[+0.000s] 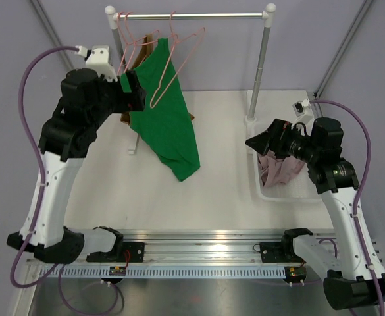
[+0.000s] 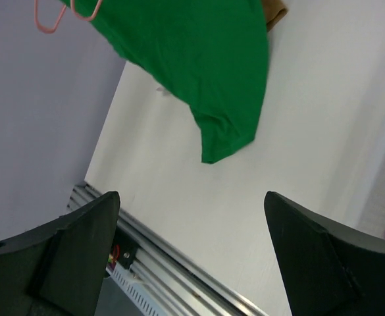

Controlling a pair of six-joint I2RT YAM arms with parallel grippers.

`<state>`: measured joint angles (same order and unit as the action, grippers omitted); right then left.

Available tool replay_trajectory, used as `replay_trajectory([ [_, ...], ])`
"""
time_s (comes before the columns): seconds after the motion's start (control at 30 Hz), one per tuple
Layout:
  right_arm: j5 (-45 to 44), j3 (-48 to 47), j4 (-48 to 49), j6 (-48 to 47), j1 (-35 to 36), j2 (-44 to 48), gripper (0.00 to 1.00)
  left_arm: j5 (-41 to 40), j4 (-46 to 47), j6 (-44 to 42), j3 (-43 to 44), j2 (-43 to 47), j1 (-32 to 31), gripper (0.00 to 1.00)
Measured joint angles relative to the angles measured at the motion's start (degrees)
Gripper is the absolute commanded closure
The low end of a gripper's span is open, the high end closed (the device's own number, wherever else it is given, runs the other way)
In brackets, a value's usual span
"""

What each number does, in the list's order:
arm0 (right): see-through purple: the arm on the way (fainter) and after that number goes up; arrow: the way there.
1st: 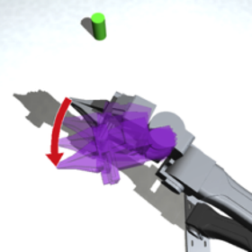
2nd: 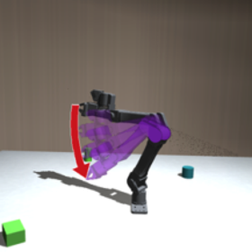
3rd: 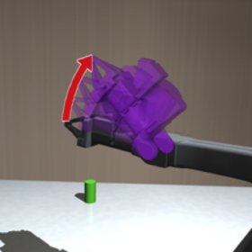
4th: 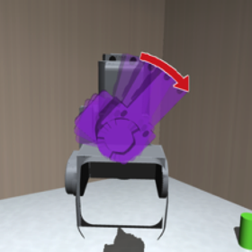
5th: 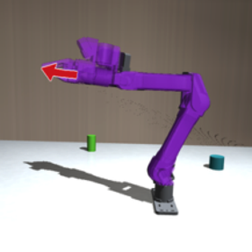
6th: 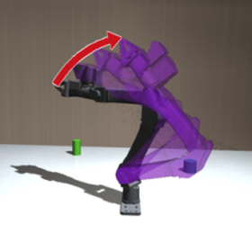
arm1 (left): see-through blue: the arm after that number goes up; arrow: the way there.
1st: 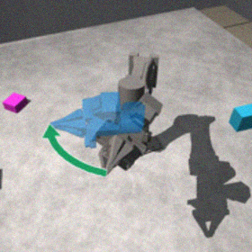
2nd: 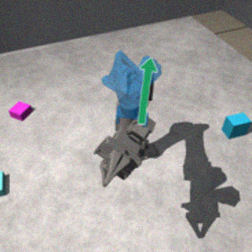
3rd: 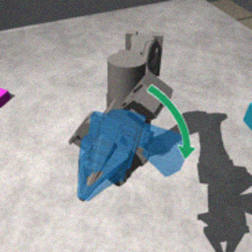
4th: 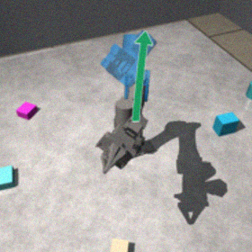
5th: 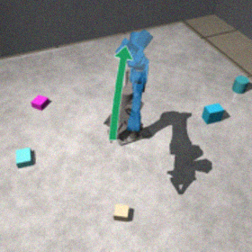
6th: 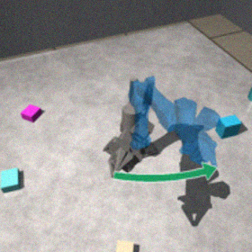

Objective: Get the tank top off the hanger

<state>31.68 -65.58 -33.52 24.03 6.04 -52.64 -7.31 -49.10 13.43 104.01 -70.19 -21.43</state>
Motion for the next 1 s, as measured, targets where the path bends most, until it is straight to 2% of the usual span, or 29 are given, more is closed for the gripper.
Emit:
replay_trajectory([
  [0.17,6.1,4.79,1.86,2.51,0.0,1.9,0.04,0.81,-0.59,-3.74,10.93,-11.08,2.58,0.01],
  [0.37,9.46,4.96,2.34,3.43,0.0,5.97,0.06,3.69,-1.09,-7.48,21.16,-20.81,5.97,0.01],
  [0.43,10.14,5.33,2.71,3.98,0.0,7.56,0.07,4.79,-0.87,-8.79,23.98,-23.5,6.71,0.05],
  [0.73,11.61,7.26,3.93,5.84,0.0,9.94,0.11,7.21,3.04,-12.44,26.45,-29.11,8.85,0.25],
  [1.0,12.57,8.5,4.2,6.8,0.0,9.84,0.12,8.76,5.64,-14.29,27.28,-33.88,10.91,0.27],
])
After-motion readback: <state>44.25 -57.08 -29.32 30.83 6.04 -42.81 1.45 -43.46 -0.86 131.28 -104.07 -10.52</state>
